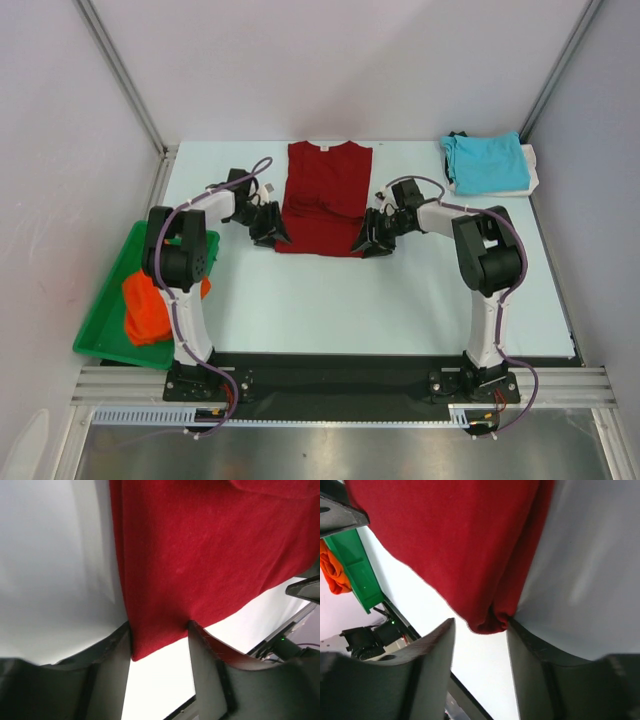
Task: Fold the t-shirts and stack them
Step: Fold the tshirt
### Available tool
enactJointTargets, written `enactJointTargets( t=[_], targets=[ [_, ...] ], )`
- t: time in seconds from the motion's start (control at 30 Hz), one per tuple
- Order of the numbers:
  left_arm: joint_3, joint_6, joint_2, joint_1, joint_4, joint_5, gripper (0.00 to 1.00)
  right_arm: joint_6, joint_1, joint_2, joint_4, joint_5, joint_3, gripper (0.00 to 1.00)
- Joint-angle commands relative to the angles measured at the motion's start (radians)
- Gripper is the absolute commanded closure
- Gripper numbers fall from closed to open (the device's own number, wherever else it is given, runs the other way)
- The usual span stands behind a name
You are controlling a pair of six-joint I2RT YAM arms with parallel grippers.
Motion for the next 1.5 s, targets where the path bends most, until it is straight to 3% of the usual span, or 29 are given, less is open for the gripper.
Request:
enactJointTargets(
  t=[0.0,0.03,0.1,0.17,0.27,0.3,0.4,0.67,1.0,1.47],
  targets=[
    [0.003,0.004,0.032,0.000,0.015,-0.010,0.55,0.012,0.007,0.043,0.036,0.042,-0.020,0.50],
    [0.001,0.002,0.034,-0.002,0.015,-0.010,0.58,0.014,0.007,0.043,0.039,0.043,-0.023,0.56],
    [-0.002,0.001,0.032,-0.003,0.015,-0.001,0.64,0.023,0.008,0.049,0.053,0.033,-0.028,0.59],
    [-0.011,-0.001,0.029,-0.005,0.013,-0.001,0.72,0.026,0.010,0.049,0.066,0.016,-0.031,0.69],
    [-0.017,-0.001,0.023,-0.005,0.017,0.002,0.87,0.028,0.012,0.040,0.105,0.000,-0.037,0.87],
    [-0.017,-0.001,0.021,-0.005,0.018,0.004,0.97,0.029,0.010,0.029,0.113,-0.003,-0.037,0.93],
    [-0.002,0.002,-0.003,-0.005,0.013,0.012,0.99,0.023,-0.004,0.000,0.130,-0.020,-0.035,1.00],
    [0.021,0.021,-0.117,-0.005,-0.036,0.050,0.99,-0.053,-0.071,-0.192,0.027,-0.093,-0.060,1.00],
    [-0.036,0.047,-0.235,-0.011,-0.066,0.070,1.00,-0.038,-0.111,-0.359,0.023,-0.122,-0.198,1.00],
    [-0.182,0.039,-0.336,-0.026,-0.045,0.082,1.00,-0.017,-0.117,-0.454,0.055,-0.121,-0.294,1.00]
  ],
)
